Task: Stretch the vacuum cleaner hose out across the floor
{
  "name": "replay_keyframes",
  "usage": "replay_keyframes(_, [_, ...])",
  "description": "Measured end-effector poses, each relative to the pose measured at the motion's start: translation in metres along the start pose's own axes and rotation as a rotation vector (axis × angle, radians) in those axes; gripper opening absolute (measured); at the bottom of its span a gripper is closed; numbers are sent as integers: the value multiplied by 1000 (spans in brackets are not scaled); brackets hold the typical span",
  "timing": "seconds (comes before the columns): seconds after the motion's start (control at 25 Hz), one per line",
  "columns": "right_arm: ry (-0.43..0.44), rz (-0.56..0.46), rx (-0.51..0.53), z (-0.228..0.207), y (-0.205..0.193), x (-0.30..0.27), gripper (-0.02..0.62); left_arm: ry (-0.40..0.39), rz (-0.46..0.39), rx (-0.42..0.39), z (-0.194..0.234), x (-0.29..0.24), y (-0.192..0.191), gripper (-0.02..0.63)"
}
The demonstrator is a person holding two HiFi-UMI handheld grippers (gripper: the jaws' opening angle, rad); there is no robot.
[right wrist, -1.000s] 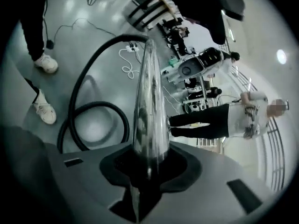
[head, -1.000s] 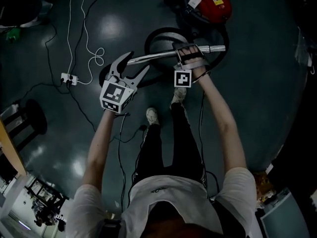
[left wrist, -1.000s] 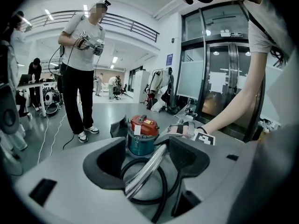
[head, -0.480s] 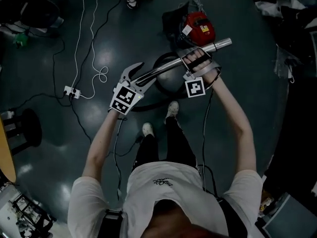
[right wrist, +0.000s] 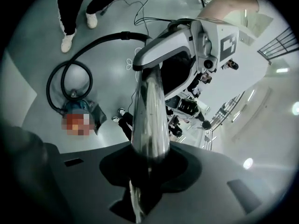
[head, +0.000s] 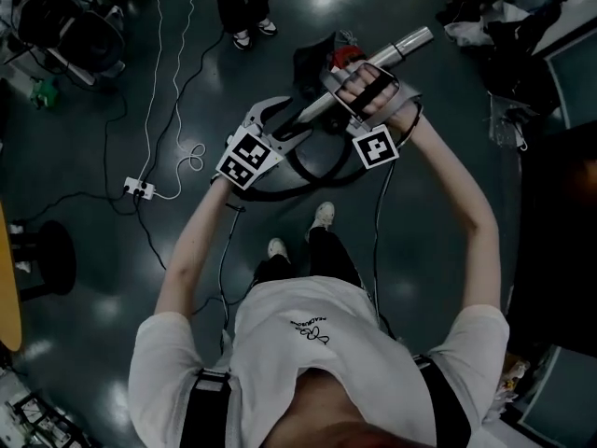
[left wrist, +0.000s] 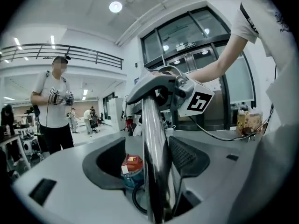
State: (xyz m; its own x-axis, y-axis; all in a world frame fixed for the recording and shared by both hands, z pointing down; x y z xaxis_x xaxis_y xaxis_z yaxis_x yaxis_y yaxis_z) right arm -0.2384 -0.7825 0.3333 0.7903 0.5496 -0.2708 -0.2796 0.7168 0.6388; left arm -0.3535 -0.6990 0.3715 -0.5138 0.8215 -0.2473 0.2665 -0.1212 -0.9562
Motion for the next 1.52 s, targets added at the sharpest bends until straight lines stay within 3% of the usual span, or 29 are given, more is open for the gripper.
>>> replay_keyframes(0.12, [-58, -39, 90, -36, 15, 35, 132, -76, 24, -21, -28, 12, 24, 275])
replay_keyframes(0.2, [-100, -65, 162, -57, 26, 58, 133, -201, 82, -11, -51, 19, 39, 275])
replay_keyframes(0.28, [-151, -92, 224, -77, 36, 84, 133, -358, 130, 43, -76, 29, 48, 275])
replay_keyframes(0.36, [-203, -129, 270, -93, 52, 111, 133, -462, 128, 116, -104, 47, 51, 269])
replay_keyframes(0.4, [-229, -152, 289, -98, 63, 125, 135, -473, 104, 160, -119, 58, 50, 182])
replay_keyframes(0.48, [-271, -195, 328, -105, 85, 151, 133, -445, 52, 242, -148, 80, 44, 113])
replay_keyframes(0.64, [-247, -219, 326, -108, 123, 208, 135, -366, 29, 321, -214, 109, 37, 80])
replay_keyframes(0.72, [-270, -221, 293, -103, 138, 248, 140, -365, 45, 304, -254, 120, 40, 80])
replay_keyframes(0.8, [-312, -181, 217, -103, 144, 292, 215, -383, 62, 241, -288, 129, 47, 80])
replay_keyframes(0.84, [-327, -132, 164, -107, 145, 312, 251, -388, 68, 211, -301, 136, 48, 80])
replay_keyframes(0.92, [-356, 13, 21, -123, 137, 351, 265, -371, 77, 197, -324, 155, 44, 75])
replay_keyframes(1.08, [-390, 295, -245, -163, 116, 433, 272, -329, 44, 289, -359, 198, 37, 60])
replay_keyframes(1.2, [-515, 368, -434, -176, 126, 502, 272, -290, 6, 345, -384, 218, 44, 57])
replay_keyframes(1.32, [-593, 396, -885, -171, 143, 564, 270, -253, -23, 421, -403, 240, 55, 56])
replay_keyframes(1.4, [-643, 404, -1290, -159, 155, 596, 270, -239, -45, 458, -414, 257, 63, 55])
replay_keyframes(1.52, [-710, 286, -1927, -129, 187, 630, 270, -227, -85, 463, -429, 287, 69, 55])
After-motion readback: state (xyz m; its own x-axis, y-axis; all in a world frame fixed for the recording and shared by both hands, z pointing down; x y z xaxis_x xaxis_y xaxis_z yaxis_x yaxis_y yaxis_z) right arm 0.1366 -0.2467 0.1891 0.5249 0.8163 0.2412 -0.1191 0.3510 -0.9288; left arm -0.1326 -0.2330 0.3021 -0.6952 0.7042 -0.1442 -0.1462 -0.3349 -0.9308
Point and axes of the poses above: the fingertips, and each gripper's own axes: x backward along the fingers, z to its left, y out of its top, the point moved 9 cm from there along x, backward along the fingers, and after that the axes turned 1 degree about z, right-handed, at the moved point
